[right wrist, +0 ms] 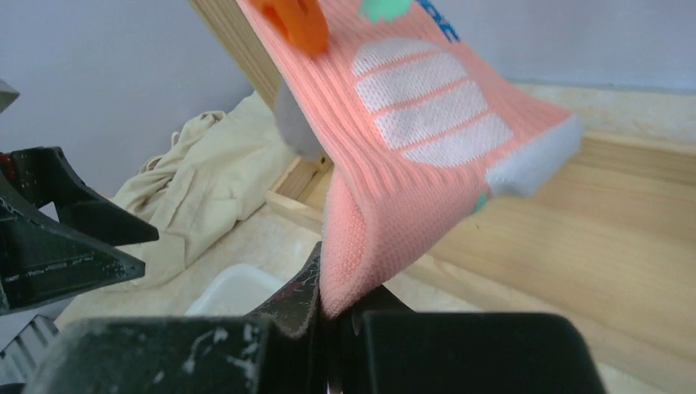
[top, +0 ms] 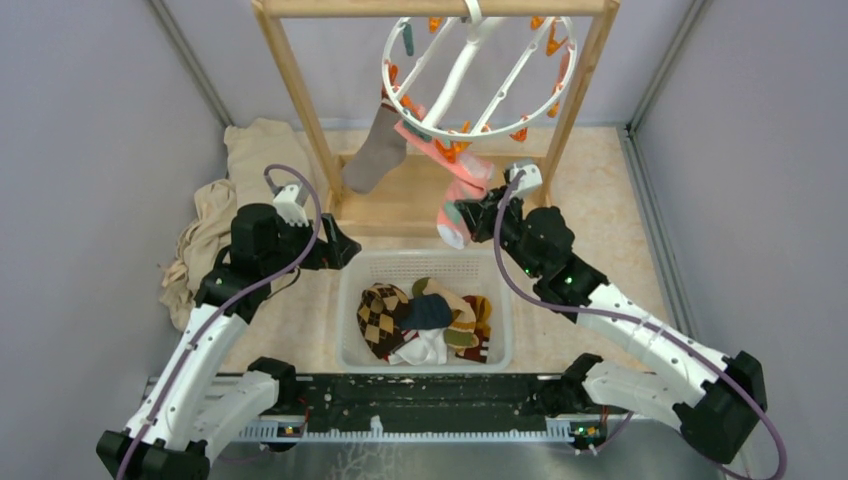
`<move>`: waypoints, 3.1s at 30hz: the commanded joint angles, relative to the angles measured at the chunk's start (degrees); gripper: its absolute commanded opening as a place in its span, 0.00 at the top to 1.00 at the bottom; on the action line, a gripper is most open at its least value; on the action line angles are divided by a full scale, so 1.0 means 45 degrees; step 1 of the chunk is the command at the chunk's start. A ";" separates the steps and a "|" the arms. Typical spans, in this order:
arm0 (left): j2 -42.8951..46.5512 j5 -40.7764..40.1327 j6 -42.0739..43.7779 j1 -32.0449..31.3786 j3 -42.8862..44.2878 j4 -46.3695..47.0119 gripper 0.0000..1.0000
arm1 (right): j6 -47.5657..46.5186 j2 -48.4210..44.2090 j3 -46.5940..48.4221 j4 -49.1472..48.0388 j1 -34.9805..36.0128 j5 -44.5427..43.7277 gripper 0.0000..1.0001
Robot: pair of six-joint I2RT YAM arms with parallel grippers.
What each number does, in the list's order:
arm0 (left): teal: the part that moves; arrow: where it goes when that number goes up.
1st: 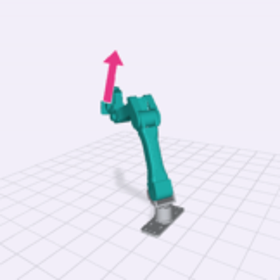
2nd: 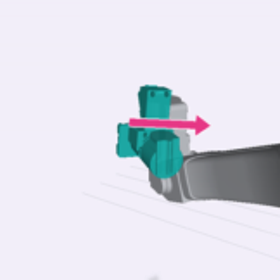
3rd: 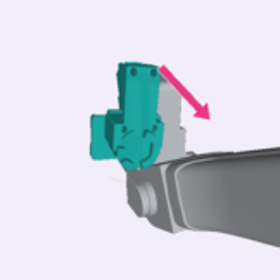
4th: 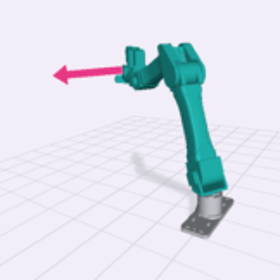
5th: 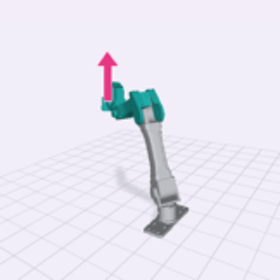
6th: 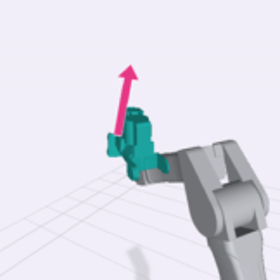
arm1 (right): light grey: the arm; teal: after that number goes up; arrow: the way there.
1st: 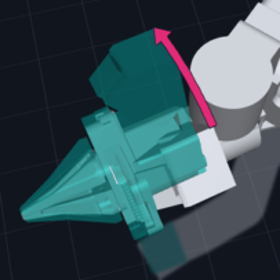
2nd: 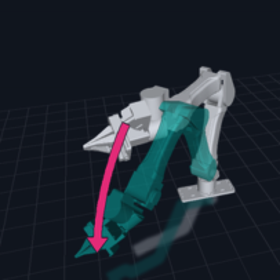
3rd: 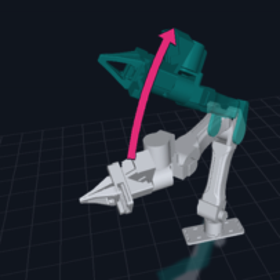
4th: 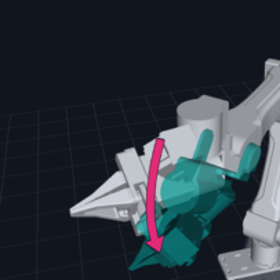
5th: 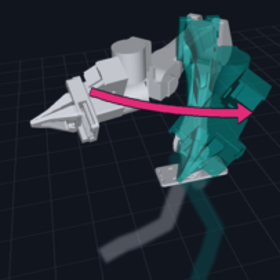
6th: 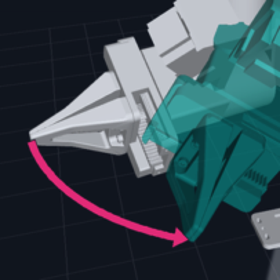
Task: Remove the socks clipped to the hanger
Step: Remove the sock from the hanger.
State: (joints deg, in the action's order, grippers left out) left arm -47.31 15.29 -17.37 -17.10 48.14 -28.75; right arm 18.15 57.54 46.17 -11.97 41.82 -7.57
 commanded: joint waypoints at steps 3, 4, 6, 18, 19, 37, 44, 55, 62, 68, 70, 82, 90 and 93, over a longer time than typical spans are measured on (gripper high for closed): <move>0.0025 0.0319 -0.0145 -0.0008 0.0611 0.0137 0.01 | 0.1021 -0.1786 -0.0770 0.0824 -0.0075 -0.0927 1.00; 0.0057 0.0324 -0.0145 0.0007 0.0611 0.0139 0.01 | 0.1041 -0.1973 -0.0803 0.1085 -0.0075 -0.1141 1.00; 0.0087 0.0341 -0.0160 0.0003 0.0616 0.0130 0.01 | 0.1032 -0.2320 -0.0807 0.1613 -0.0083 -0.1554 1.00; 0.0157 0.0577 -0.0262 -0.0008 0.0819 0.0107 0.01 | 0.1467 -0.2582 -0.0067 0.3938 -0.1391 -0.2993 1.00; 0.0164 0.0581 -0.0262 0.0002 0.0852 0.0074 0.01 | 0.1583 -0.2541 -0.0056 0.3950 -0.1722 -0.2796 1.00; 0.0227 0.0504 -0.0160 -0.0008 0.1138 -0.0193 0.01 | 0.2424 -0.0714 0.0701 0.3454 -0.7205 0.0799 1.00; 0.0191 0.0518 -0.0216 -0.0008 0.1120 -0.0193 0.01 | 0.2692 0.0838 0.0440 0.2156 -0.7504 0.1588 1.00; 0.0250 0.0347 -0.0145 -0.0005 0.1371 -0.0368 0.01 | 0.3344 0.2664 0.0481 0.0892 -0.9728 0.3225 1.00; 0.0203 0.0295 -0.0181 -0.0007 0.1317 -0.0412 0.01 | 0.3642 0.3046 0.0395 0.0435 -1.0642 0.4659 1.00; 0.0098 0.0394 -0.0223 -0.0008 0.1275 -0.0323 0.01 | 0.3846 0.2586 -0.0130 0.0163 -1.0505 0.5862 1.00; 0.0049 0.0415 -0.0223 -0.0008 0.1258 -0.0258 0.01 | 0.3761 0.2278 -0.0307 0.0302 -1.0308 0.6037 1.00; 0.0003 0.0622 -0.0360 -0.0008 0.1199 -0.0075 0.01 | 0.3175 0.0618 -0.0606 0.1714 -0.7486 0.5209 1.00; 0.0002 0.0681 -0.0379 -0.0008 0.1156 0.0022 0.01 | 0.2882 -0.0092 -0.0227 0.2636 -0.6226 0.5042 1.00; 0.0028 0.0694 -0.0360 -0.0008 0.1192 0.0022 0.01 | 0.2726 -0.0187 0.0001 0.3197 -0.5746 0.5036 1.00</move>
State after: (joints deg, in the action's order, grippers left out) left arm -47.72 17.52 -18.63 -17.12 52.64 -30.02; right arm 32.08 58.50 43.48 0.93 13.41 15.66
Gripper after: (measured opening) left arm 0.989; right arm 0.019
